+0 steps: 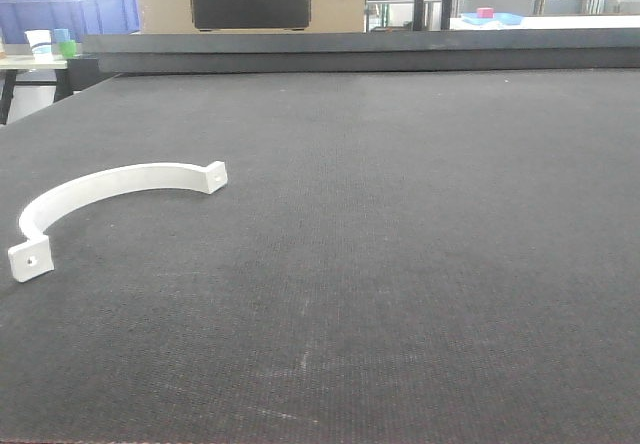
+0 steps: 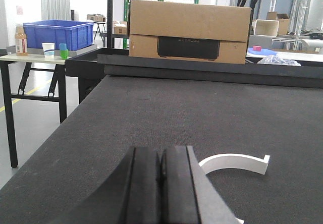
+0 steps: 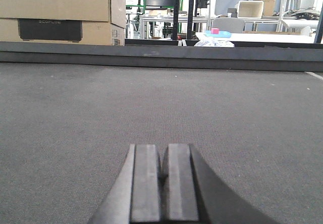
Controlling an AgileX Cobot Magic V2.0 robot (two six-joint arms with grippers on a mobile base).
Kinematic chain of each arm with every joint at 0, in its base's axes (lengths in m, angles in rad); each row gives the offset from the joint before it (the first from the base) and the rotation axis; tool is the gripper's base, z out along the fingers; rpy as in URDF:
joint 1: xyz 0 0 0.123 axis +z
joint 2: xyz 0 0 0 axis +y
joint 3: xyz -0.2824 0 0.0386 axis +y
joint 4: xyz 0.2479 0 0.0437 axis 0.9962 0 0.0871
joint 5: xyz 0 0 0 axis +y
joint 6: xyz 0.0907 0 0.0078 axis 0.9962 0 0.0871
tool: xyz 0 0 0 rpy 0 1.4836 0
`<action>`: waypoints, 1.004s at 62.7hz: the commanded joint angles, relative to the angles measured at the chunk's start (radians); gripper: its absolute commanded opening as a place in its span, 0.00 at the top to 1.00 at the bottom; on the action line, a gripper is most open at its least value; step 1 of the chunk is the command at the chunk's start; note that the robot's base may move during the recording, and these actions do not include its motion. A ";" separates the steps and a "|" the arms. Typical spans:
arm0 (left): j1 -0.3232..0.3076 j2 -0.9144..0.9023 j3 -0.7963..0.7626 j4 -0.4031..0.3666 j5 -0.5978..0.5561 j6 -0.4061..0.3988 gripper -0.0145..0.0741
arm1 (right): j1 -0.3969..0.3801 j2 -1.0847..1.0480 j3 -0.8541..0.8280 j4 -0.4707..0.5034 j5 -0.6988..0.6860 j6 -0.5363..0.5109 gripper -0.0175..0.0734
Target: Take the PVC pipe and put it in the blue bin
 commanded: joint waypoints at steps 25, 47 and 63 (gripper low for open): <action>0.002 -0.006 -0.001 -0.004 -0.018 0.001 0.96 | -0.005 -0.003 0.002 -0.006 -0.018 -0.001 0.99; 0.002 -0.006 -0.001 -0.004 -0.018 0.001 0.96 | -0.005 -0.003 0.002 -0.006 -0.018 -0.001 0.99; 0.002 -0.006 -0.001 -0.004 -0.018 0.001 0.96 | -0.005 -0.003 0.002 -0.006 -0.022 -0.001 0.99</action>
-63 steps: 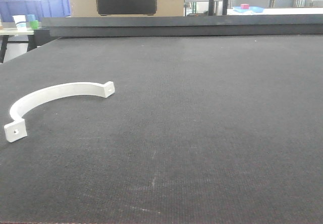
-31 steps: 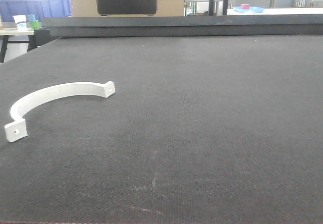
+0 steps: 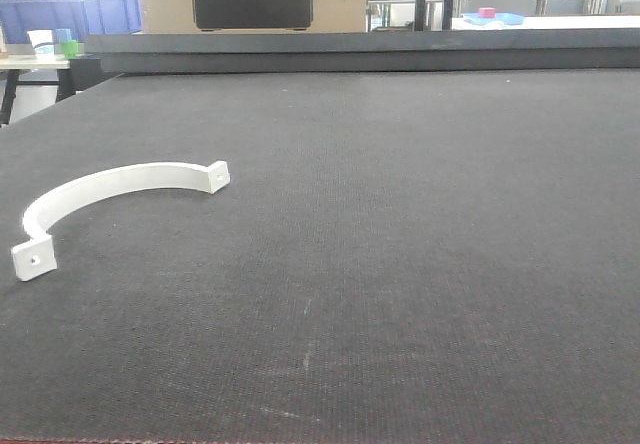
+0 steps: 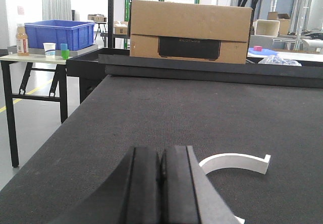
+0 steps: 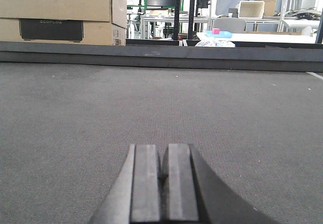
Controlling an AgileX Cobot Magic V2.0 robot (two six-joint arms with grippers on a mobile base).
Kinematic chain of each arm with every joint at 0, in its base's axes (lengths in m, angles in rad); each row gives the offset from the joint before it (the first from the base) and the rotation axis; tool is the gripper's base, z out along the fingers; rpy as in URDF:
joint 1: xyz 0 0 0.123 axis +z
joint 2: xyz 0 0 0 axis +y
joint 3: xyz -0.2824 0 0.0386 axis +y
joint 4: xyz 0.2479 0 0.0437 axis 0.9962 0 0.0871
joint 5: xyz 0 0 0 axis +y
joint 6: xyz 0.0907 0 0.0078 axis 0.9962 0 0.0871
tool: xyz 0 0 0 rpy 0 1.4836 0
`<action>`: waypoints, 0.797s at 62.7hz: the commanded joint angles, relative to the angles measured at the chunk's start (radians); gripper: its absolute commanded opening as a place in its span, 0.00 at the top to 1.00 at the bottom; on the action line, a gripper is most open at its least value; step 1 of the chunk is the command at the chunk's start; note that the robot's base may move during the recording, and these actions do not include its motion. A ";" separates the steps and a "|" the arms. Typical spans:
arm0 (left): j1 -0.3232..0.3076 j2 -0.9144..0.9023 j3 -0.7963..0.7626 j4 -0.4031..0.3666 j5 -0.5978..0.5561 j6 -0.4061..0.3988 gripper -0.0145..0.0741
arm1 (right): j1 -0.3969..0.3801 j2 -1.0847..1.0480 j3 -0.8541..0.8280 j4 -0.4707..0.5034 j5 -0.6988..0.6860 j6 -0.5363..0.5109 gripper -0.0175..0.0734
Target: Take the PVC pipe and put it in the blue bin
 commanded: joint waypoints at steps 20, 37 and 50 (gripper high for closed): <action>0.002 -0.006 -0.001 -0.004 -0.018 0.001 0.96 | -0.005 -0.003 0.002 0.003 -0.175 0.001 0.99; 0.002 -0.006 -0.001 -0.036 -0.215 0.001 0.96 | -0.005 -0.003 -0.001 0.050 -0.327 0.006 0.99; 0.002 -0.006 -0.205 0.003 -0.028 0.001 0.96 | -0.005 -0.003 -0.149 0.131 -0.249 0.014 0.99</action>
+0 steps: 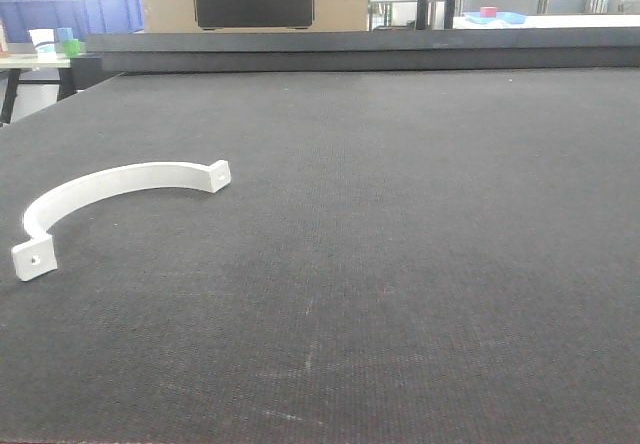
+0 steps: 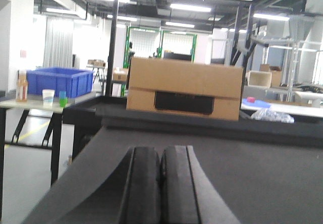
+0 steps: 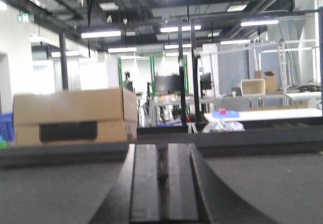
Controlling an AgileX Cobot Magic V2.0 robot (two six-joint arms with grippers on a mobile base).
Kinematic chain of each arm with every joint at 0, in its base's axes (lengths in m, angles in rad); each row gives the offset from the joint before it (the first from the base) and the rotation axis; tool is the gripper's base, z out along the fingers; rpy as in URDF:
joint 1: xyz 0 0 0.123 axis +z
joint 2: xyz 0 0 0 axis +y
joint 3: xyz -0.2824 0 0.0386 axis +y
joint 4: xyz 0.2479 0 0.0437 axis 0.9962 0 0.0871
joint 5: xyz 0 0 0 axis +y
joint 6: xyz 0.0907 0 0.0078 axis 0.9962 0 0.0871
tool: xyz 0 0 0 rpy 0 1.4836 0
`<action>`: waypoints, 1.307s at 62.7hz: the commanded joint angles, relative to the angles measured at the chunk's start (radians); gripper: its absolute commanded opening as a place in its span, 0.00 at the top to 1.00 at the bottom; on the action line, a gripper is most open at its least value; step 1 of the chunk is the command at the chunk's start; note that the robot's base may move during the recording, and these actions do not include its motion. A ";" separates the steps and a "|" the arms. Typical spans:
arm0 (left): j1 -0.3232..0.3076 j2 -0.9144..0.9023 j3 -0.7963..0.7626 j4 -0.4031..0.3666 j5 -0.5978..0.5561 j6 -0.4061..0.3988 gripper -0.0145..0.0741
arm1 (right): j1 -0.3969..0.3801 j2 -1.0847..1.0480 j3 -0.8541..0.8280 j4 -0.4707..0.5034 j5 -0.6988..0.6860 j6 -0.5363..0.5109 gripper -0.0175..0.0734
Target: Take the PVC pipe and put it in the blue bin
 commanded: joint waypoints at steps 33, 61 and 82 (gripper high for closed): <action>0.002 0.556 -0.738 0.069 0.648 0.001 0.96 | -0.005 0.469 -0.580 0.025 0.547 0.004 0.99; 0.002 1.008 -0.889 -0.048 0.985 0.001 0.96 | -0.005 0.927 -0.709 -0.007 0.786 0.004 0.99; 0.002 1.130 -0.889 -0.048 1.034 0.001 0.96 | -0.005 1.018 -0.709 -0.007 0.751 0.004 0.99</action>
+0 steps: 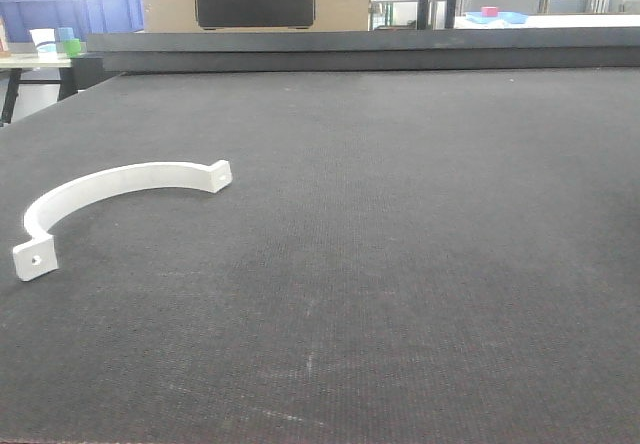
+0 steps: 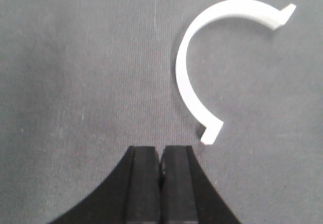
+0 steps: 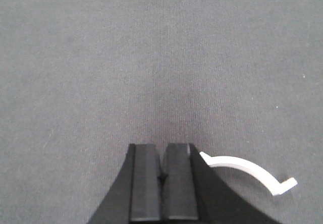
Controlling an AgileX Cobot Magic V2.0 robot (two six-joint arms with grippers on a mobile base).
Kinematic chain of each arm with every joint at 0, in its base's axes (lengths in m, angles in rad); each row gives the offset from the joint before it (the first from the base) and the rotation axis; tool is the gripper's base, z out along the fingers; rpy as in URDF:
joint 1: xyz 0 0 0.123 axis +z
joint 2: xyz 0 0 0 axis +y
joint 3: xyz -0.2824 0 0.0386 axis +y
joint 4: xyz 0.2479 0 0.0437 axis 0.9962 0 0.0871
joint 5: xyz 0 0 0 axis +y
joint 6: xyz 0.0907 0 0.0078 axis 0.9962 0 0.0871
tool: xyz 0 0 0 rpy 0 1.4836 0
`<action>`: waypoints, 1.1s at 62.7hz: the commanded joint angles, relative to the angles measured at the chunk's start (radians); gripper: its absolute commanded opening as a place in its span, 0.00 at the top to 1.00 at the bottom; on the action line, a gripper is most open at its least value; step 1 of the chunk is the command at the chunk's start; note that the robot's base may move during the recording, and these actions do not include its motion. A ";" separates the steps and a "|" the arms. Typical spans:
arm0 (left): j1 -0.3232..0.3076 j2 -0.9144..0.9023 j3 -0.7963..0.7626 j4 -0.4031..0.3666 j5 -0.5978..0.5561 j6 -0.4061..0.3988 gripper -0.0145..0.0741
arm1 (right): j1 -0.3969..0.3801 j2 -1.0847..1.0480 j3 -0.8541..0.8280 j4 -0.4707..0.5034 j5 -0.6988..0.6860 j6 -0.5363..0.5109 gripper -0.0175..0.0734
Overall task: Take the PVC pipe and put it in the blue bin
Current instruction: 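Close left gripper on one pipe end, right gripper on flanged end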
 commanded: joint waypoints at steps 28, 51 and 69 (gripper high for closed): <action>0.002 0.013 -0.009 -0.032 -0.034 0.001 0.96 | -0.005 0.247 -0.111 0.005 0.217 0.002 0.98; 0.002 0.013 -0.009 -0.049 -0.034 0.001 0.96 | -0.005 0.450 -0.231 -0.075 0.366 0.196 0.98; 0.002 0.013 -0.009 -0.051 -0.025 0.001 0.96 | -0.005 0.522 -0.231 -0.064 0.345 0.267 0.78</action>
